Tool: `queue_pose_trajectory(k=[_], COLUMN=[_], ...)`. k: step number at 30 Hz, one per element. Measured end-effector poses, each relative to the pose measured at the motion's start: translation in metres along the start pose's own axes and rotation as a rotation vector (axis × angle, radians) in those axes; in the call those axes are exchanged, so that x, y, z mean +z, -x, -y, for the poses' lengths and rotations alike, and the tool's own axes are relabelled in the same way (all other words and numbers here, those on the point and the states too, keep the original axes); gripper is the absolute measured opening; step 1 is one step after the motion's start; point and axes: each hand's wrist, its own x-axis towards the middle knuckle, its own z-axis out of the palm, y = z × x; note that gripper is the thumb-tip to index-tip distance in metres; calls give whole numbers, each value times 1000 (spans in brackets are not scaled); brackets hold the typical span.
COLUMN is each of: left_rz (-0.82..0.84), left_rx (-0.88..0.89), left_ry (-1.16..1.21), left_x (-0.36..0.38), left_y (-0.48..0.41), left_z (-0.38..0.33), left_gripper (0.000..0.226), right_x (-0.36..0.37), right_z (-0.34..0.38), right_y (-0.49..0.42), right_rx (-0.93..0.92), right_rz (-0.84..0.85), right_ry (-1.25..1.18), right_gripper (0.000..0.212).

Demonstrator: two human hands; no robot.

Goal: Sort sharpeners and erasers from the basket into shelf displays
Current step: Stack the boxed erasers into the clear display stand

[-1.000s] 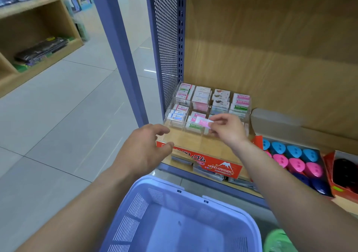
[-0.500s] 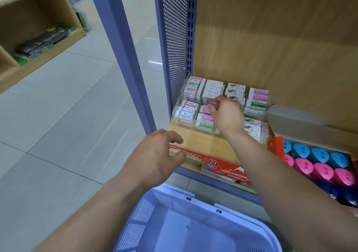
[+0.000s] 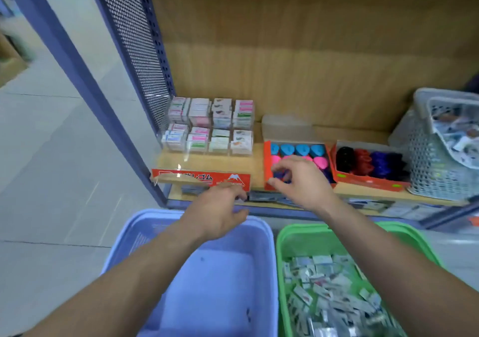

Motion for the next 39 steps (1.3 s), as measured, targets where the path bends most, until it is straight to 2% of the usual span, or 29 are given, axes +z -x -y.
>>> queue_pose_trajectory(k=[7,11,15,18,21,25,29,32,39], left_rz=[197,297,378,421,401,378,376,399,392], left_rx=[129,64,-116,-279,-306,-221,-222,-188,-226], left_ry=[-60,55,163,237,225,193,192,129,138], left_x=[97,176,256,310,346,366,379,383,377], left_y=[20,7,-14,-30,-47,-64,-63,-62,-62], left_z=[-95,-130,-145,-139,-130,-124,-123,-122,-128], left_gripper=[44,52,67,81,82,71,65,67,57], right_x=[-32,-7,44,82,115,133,137,140,140], right_z=[-126,-194,-253,-277,-294,-301,-302,-307,-308], right_y=[143,181,194,196,199,212,215,222,222], right_rx=[295,444,512,551,560,464,513,550,505], right_rz=[174,370,564,675,735,664,648,662,652], right_ry=[60,47,43,-43,-114,-96,-96,-208,-236], right_gripper=[29,42,64,95,114,100,87,76,54])
